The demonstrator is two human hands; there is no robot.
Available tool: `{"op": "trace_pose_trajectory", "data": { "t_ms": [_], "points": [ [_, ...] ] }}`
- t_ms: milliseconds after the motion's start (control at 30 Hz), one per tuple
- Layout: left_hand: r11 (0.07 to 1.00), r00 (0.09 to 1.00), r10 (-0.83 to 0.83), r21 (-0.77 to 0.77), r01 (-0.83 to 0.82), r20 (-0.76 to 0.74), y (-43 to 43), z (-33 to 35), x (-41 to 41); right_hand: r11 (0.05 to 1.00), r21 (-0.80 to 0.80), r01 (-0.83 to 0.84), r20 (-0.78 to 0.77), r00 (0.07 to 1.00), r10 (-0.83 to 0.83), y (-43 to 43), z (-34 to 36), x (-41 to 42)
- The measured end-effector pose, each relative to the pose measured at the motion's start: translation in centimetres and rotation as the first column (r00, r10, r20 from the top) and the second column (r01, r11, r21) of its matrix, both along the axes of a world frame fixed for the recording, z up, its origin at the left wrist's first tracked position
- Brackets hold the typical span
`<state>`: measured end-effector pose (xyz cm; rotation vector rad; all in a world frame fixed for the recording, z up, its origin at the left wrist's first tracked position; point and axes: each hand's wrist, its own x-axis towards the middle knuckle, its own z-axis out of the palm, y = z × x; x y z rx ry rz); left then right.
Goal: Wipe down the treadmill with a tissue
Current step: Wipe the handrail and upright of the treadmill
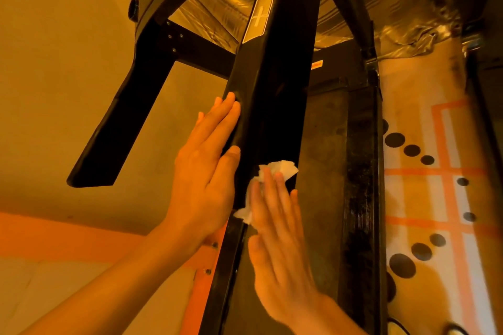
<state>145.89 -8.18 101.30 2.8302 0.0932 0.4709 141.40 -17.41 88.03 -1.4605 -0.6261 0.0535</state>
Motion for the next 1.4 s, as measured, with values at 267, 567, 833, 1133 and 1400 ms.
{"op": "trace_pose_trajectory", "data": {
  "t_ms": [267,567,833,1133,1400],
  "points": [
    [1.000,1.000,0.004,-0.012,-0.004,-0.019,0.0,0.1,0.0,0.995,0.093,-0.027,-0.096,0.995,0.036,0.4,2.6,0.7],
    [0.998,0.997,0.047,0.054,-0.044,-0.061,-0.7,0.5,0.1,0.998,-0.064,-0.012,-0.208,0.978,-0.002,2.1,0.2,19.5],
    [0.998,0.997,0.047,0.052,-0.044,-0.062,-0.7,0.4,0.2,0.999,0.045,-0.021,-0.090,0.996,0.025,0.3,-0.1,8.2],
    [0.994,0.996,0.064,0.098,-0.058,-0.064,-0.8,0.4,0.3,0.998,-0.050,0.036,-0.187,0.981,-0.045,2.9,2.0,23.2],
    [0.986,0.998,0.068,0.151,-0.065,-0.017,-0.7,-0.2,0.5,1.000,-0.002,0.018,0.144,0.989,-0.018,1.7,2.1,16.0]
  ]
}}
